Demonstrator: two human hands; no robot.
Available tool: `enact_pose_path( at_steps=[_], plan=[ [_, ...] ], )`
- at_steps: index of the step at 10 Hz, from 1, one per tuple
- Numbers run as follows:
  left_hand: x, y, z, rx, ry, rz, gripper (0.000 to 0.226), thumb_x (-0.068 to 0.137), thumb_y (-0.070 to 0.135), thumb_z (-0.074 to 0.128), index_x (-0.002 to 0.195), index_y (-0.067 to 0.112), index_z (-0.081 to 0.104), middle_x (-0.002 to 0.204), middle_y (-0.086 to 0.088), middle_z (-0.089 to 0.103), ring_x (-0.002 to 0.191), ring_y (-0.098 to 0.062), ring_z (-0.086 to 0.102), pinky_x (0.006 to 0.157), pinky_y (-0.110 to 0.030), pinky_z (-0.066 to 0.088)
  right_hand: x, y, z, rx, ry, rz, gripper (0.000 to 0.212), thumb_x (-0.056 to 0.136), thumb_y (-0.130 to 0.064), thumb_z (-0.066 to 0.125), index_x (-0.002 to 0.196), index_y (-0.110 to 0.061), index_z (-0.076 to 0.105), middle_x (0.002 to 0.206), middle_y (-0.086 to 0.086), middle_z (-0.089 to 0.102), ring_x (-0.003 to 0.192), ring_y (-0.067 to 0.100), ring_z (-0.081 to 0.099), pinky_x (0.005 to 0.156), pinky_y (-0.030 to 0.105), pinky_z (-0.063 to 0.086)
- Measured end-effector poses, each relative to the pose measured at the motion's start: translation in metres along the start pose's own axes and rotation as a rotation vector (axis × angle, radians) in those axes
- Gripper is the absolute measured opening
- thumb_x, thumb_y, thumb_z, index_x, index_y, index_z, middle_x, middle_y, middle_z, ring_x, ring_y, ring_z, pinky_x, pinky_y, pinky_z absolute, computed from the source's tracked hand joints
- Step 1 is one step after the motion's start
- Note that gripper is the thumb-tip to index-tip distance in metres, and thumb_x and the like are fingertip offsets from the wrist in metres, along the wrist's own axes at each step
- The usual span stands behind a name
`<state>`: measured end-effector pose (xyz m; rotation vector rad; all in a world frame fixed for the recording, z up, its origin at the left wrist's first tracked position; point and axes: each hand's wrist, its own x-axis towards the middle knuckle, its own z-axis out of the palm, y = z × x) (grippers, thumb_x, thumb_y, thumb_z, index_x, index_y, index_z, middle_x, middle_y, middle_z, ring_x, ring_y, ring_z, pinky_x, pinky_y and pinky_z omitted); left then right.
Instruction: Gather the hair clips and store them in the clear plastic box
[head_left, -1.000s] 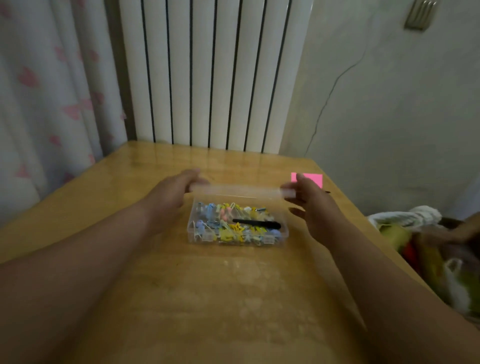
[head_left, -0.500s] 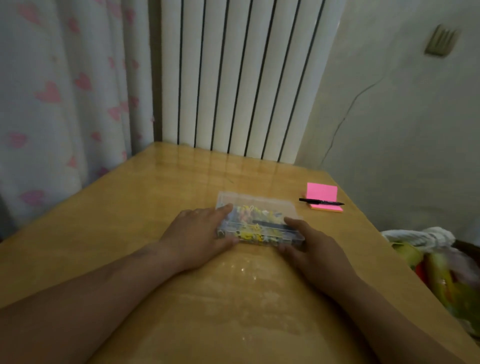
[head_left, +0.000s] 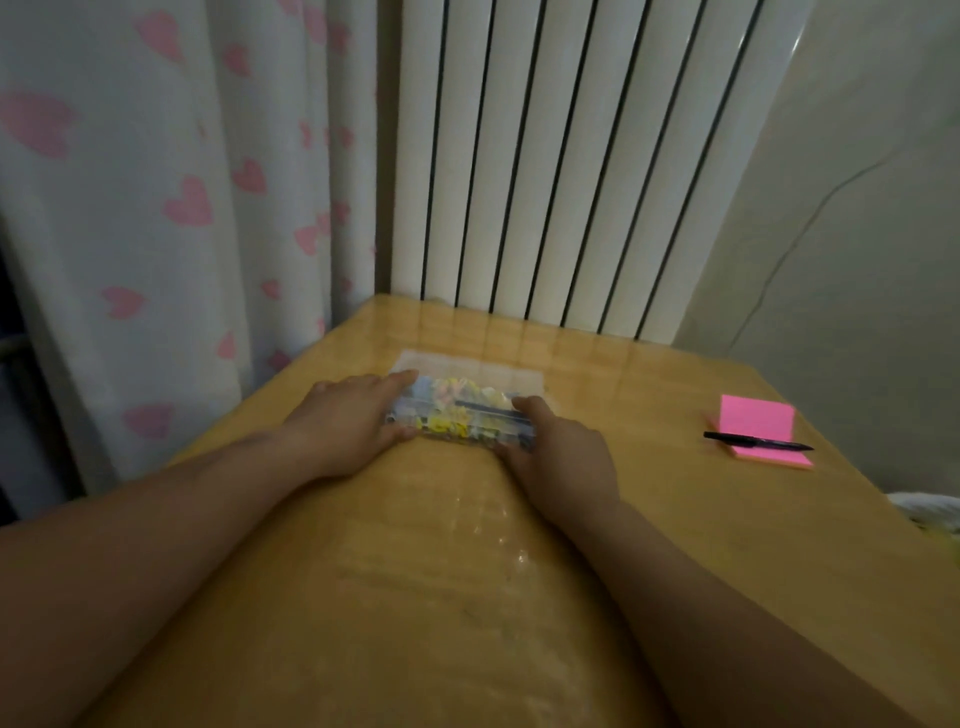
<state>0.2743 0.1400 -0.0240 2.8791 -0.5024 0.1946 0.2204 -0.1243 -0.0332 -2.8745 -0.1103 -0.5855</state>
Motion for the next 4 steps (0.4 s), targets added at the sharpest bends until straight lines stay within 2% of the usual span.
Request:
enact_pose_path(
  at_steps=[2,3,4],
  plan=[
    [0.045,-0.031,0.005,-0.069,-0.024,-0.069,0.078,0.101,0.061,0.054,0.167,0.039,0.017,0.166,-0.002,0.041,0.146,-0.029,0.046,0.116,-0.055,0.040,0.049,-0.013,0.030,0.020,-0.016,0.049,0.056,0.099,-0.054,0.058,0.150,-0.035,0.044,0.116,0.001,0.075,0.105,0.030,0.069,0.091,0.044,0.052],
    [0.053,-0.032,0.005,-0.090,-0.020,-0.059,0.081,0.100,0.061,0.057,0.167,0.040,0.016,0.164,-0.005,0.043,0.143,-0.031,0.048,0.113,-0.054,0.044,0.050,-0.011,0.036,0.035,0.033,0.055,0.059,0.099,-0.055,0.056,0.153,-0.037,0.042,0.114,0.000,0.075,0.106,0.029,0.069,0.093,0.044,0.051],
    [0.051,-0.035,0.009,-0.192,0.000,-0.072,0.091,0.097,0.060,0.063,0.167,0.042,0.007,0.164,-0.006,0.043,0.142,-0.030,0.050,0.114,-0.051,0.045,0.043,-0.006,0.038,0.071,0.052,0.085,0.071,0.097,-0.056,0.055,0.161,-0.037,0.029,0.109,0.000,0.076,0.103,0.028,0.070,0.097,0.045,0.052]
  ],
)
